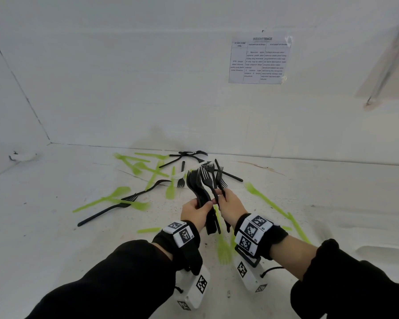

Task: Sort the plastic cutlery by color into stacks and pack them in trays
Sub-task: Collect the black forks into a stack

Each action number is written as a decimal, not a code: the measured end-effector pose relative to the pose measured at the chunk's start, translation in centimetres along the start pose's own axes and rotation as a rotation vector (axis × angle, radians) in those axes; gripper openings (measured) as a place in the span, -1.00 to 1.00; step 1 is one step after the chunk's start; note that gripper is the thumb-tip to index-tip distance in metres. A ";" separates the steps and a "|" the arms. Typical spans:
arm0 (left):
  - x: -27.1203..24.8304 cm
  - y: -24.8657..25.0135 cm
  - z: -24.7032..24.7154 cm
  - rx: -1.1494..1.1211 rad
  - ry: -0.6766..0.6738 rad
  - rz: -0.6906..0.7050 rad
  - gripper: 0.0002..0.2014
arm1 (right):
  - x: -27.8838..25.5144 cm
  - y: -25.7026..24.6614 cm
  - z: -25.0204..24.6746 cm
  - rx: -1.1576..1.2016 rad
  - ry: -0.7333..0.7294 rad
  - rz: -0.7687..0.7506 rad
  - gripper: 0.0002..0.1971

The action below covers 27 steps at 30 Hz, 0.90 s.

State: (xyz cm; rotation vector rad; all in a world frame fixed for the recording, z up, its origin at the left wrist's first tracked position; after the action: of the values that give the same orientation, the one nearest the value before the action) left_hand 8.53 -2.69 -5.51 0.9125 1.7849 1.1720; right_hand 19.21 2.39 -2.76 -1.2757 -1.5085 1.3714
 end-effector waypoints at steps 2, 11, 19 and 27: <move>0.1 0.1 0.1 -0.011 0.002 -0.003 -0.94 | -0.2 0.1 0.2 -0.037 -0.004 -0.004 -0.70; 0.1 -0.2 0.7 -0.065 -0.008 -0.012 -0.89 | -0.1 0.7 -0.8 0.050 0.043 -0.045 -0.73; -0.3 0.0 0.7 -0.131 -0.050 -0.020 -0.82 | -0.3 0.7 -0.3 0.094 0.006 -0.012 -0.75; 0.1 0.2 0.2 -0.002 -0.126 -0.017 -0.83 | 0.3 1.0 1.9 0.162 -0.022 0.112 -0.74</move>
State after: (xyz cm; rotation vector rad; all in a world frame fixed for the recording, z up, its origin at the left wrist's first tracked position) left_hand 8.74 -2.45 -5.36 0.9476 1.6867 1.0812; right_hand 17.56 2.08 -4.10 -1.2623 -1.3281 1.5510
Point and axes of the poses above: each hand's wrist, its own x-axis towards the middle knuckle, its own z-axis out of the palm, y = z × x, the point moved 10 cm from there along x, towards the middle knuckle, and after that the axes turned 14 degrees about x, right-handed, at the moved point
